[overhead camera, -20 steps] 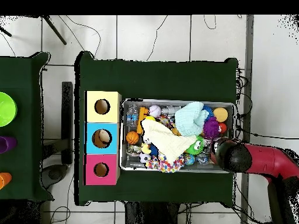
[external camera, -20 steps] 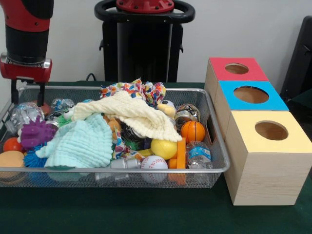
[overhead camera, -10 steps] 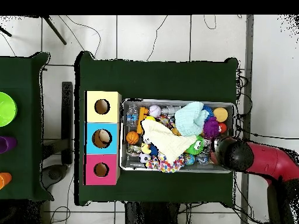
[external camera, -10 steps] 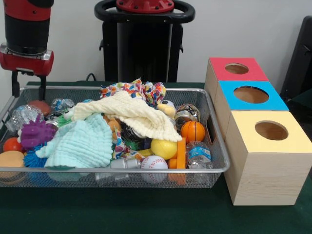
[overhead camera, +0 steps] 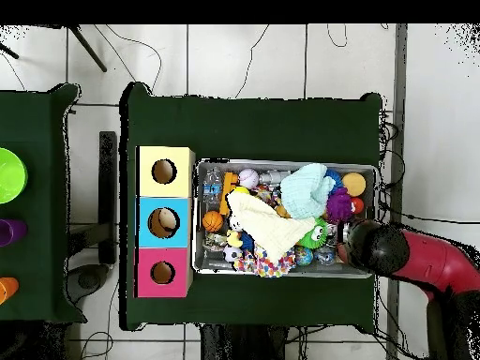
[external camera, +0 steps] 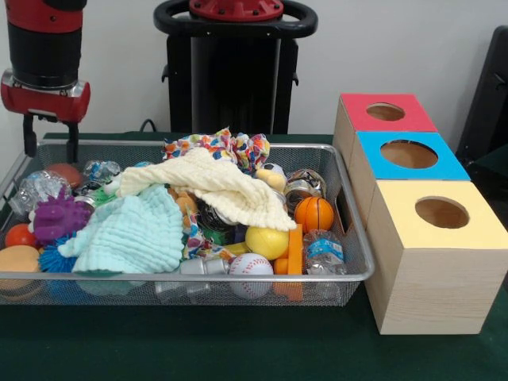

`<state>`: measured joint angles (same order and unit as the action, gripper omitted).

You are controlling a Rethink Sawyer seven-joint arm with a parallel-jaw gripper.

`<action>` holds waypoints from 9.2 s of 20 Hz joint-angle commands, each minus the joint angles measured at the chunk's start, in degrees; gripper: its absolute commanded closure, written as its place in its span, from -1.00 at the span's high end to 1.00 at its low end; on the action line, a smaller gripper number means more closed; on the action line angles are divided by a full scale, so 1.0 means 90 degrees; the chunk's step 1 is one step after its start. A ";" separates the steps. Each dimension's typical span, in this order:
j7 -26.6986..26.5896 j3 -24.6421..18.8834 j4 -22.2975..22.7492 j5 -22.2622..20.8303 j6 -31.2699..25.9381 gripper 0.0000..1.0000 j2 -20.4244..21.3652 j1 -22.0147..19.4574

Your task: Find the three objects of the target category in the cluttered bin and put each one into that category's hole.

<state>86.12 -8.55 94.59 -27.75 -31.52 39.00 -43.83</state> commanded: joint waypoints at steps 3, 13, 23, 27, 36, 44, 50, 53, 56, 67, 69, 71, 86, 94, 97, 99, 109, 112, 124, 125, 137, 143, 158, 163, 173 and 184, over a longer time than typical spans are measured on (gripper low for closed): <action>0.1642 0.0301 0.0218 0.0587 0.0220 1.00 -0.0404 0.0266; 0.1599 0.0592 0.0005 0.1134 0.0141 1.00 -0.0727 0.0291; 0.1303 0.0764 -0.0118 0.1191 0.0359 1.00 -0.0841 0.0185; 0.1186 0.0827 -0.0131 0.1165 0.0373 1.00 -0.0817 0.0031; 0.1102 0.0763 -0.0139 0.1100 0.0646 1.00 -0.1044 -0.0238; 0.1024 0.0729 -0.0245 0.1092 0.0805 1.00 -0.1220 -0.0265; 0.0985 0.0582 -0.0294 0.1090 0.1185 1.00 -0.1590 -0.0390; 0.1009 0.0572 -0.0284 0.1088 0.1340 1.00 -0.1691 -0.0399; 0.1037 0.0584 -0.0259 0.1096 0.1432 1.00 -0.1736 -0.0380; 0.0729 0.0507 -0.0577 0.1087 0.1423 1.00 -0.1963 -0.0438; 0.0673 0.0491 -0.0645 0.1057 0.1425 1.00 -0.2017 -0.0454; 0.0656 0.0478 -0.0670 0.1051 0.1415 1.00 -0.2034 -0.0461; 0.0825 0.0567 -0.0497 0.1295 0.0810 1.00 -0.1569 -0.0147; 0.0998 0.0865 -0.0763 0.1372 0.0427 1.00 -0.1438 0.0530; 0.0911 0.0856 -0.0838 0.1388 0.0426 1.00 -0.1456 0.0553; 0.0836 0.0803 -0.0901 0.1387 0.0474 1.00 -0.1534 0.0500; 0.0827 0.0773 -0.0922 0.1405 0.0536 1.00 -0.1605 0.0497; 0.0791 0.0744 -0.0917 0.1391 0.0571 1.00 -0.1605 0.0454; 0.0563 0.0561 -0.0711 0.1305 0.0777 1.00 -0.1674 -0.0067; 0.0567 0.0556 -0.0700 0.1308 0.0759 1.00 -0.1654 -0.0075; 0.0431 0.0511 -0.1028 0.1340 0.0266 1.00 -0.1406 0.0229; 0.0470 0.0368 -0.1000 0.1339 0.0466 1.00 -0.1552 0.0202; 0.0646 0.0552 -0.0899 0.1474 0.0030 1.00 -0.1174 0.0532; 0.0702 0.0645 -0.0891 0.1500 -0.0111 1.00 -0.1034 0.0660; 0.0717 0.0806 -0.1083 0.1464 -0.0427 1.00 -0.0915 0.0942; 0.0587 0.0710 -0.1001 0.1466 -0.0150 1.00 -0.1030 0.0753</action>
<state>87.77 1.43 85.83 -15.78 -29.92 30.82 -36.01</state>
